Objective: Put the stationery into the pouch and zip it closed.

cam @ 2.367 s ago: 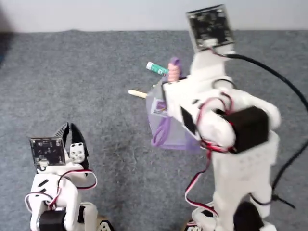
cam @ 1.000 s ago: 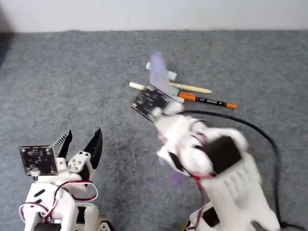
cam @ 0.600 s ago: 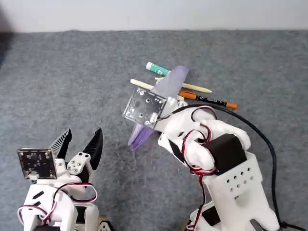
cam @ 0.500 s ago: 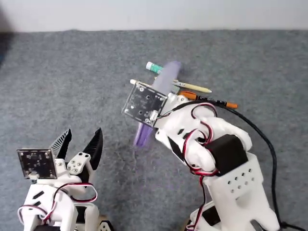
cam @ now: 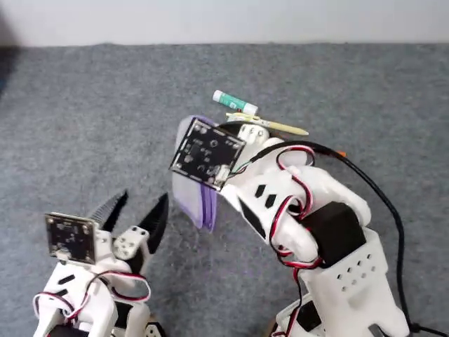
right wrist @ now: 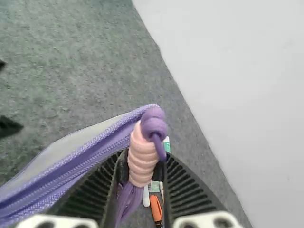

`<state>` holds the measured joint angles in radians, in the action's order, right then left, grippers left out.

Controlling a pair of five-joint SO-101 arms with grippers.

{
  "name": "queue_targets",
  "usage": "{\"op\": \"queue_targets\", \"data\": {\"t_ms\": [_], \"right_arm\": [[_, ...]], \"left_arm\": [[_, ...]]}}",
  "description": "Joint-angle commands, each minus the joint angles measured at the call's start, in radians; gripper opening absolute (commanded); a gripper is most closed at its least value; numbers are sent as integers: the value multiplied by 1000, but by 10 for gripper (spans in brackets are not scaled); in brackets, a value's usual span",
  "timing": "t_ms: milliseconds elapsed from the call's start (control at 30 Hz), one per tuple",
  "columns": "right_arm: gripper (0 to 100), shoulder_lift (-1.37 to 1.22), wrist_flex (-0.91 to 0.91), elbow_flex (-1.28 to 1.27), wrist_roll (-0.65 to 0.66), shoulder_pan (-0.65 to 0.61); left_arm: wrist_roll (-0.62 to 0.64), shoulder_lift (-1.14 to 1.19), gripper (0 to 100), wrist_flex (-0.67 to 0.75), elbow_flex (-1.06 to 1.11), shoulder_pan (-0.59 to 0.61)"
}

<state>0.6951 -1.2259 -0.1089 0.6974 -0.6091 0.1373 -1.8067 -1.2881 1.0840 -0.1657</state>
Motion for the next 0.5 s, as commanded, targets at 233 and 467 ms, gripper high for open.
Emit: {"op": "queue_targets", "data": {"t_ms": [233,467], "right_arm": [[8,10,-41,60,-97,-35],[8,10,-131,60,-285,-48]], "left_arm": [[-11,132,163,160,8,-181],[17,397,164,347,2,-247]]}}
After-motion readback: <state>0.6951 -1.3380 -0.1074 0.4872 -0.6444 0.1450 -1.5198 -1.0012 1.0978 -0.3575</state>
